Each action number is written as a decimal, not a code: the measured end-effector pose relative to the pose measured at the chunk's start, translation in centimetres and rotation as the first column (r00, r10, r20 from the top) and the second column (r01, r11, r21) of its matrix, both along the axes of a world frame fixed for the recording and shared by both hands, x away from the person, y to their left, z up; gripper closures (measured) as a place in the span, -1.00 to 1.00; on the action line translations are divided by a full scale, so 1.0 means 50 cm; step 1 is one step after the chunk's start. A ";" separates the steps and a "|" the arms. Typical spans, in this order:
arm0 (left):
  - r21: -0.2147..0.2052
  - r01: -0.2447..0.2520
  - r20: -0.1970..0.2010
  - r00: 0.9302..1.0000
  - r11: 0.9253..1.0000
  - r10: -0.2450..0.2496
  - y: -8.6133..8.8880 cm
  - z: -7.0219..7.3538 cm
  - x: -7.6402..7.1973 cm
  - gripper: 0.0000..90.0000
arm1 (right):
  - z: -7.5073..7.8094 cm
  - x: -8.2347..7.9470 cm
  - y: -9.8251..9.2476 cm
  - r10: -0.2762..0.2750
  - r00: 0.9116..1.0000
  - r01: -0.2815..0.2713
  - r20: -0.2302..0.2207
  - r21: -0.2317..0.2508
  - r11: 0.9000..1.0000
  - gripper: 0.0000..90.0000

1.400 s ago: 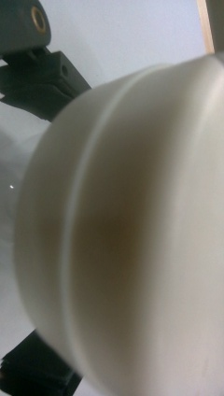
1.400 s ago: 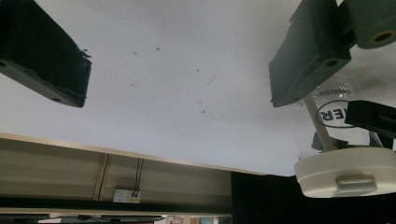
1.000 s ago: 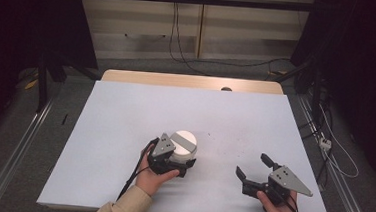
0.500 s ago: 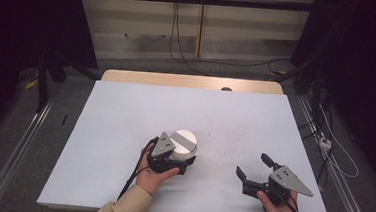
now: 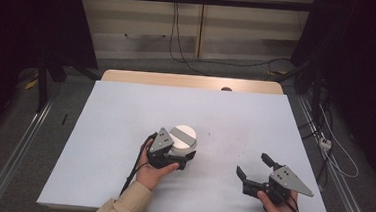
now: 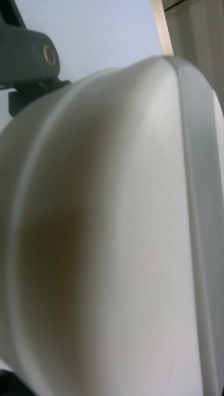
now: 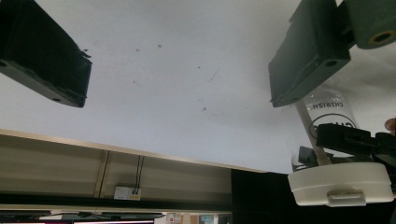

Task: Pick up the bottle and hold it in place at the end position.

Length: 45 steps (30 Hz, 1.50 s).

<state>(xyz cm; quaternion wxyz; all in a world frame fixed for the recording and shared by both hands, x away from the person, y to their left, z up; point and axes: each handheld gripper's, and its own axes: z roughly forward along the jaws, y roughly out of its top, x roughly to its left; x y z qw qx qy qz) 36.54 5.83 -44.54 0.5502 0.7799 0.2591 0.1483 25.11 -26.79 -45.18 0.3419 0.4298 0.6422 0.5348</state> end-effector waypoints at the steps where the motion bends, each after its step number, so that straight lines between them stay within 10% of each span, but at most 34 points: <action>1: -0.001 0.000 0.000 1.000 1.000 0.000 0.000 0.001 0.002 -0.59 | 0.000 0.000 0.000 0.000 1.000 0.000 0.000 0.000 1.000 -0.88; 45: 0.035 0.003 -0.003 1.000 0.999 -0.002 -0.039 0.007 0.093 -0.59 | 0.003 0.001 -0.008 -0.008 1.000 0.008 0.007 0.007 1.000 -0.88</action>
